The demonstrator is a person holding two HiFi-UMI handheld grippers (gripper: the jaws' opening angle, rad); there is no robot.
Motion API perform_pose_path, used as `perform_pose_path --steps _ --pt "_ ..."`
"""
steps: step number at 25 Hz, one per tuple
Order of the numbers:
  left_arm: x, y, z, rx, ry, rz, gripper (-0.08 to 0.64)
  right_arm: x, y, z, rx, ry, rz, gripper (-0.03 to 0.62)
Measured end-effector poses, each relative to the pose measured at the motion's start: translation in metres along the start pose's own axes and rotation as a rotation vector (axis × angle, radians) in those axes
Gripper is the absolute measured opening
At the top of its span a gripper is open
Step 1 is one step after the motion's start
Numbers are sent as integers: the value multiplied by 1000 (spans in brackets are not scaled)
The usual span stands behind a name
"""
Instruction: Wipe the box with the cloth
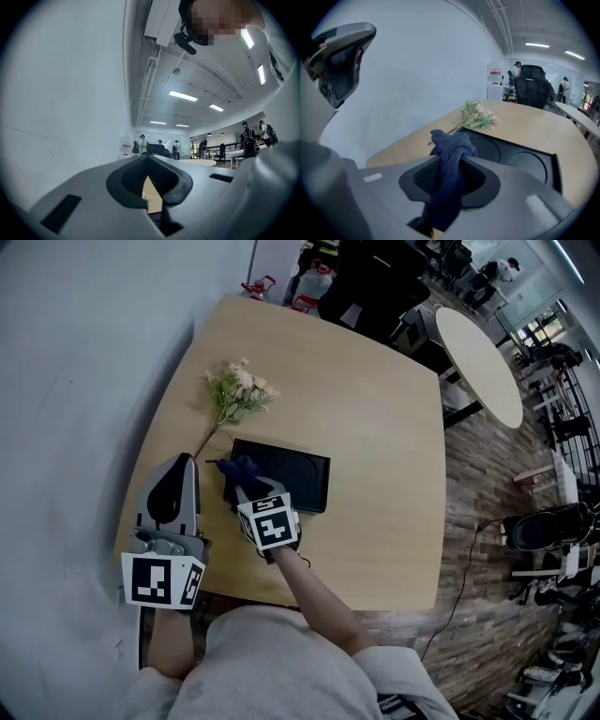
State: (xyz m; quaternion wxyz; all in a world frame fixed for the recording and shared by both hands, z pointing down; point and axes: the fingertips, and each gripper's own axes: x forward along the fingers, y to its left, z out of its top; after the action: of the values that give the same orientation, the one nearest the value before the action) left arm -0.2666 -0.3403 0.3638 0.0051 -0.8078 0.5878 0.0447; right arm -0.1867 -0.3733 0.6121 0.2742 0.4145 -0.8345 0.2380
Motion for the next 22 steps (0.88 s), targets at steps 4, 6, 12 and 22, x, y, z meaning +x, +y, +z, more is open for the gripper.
perform_pose_path --steps 4,6,12,22 --pt "4 -12 2 -2 -7 -21 8 -11 -17 -7 4 -5 -31 117" --pt "7 -18 2 -3 -8 -33 8 -16 -26 -10 20 -9 -44 117" --pt "12 -40 5 -1 -13 -69 8 -34 -52 -22 71 -18 -82 117" --pt "15 -63 6 2 -20 -99 8 -59 -92 -38 130 -30 -144 117"
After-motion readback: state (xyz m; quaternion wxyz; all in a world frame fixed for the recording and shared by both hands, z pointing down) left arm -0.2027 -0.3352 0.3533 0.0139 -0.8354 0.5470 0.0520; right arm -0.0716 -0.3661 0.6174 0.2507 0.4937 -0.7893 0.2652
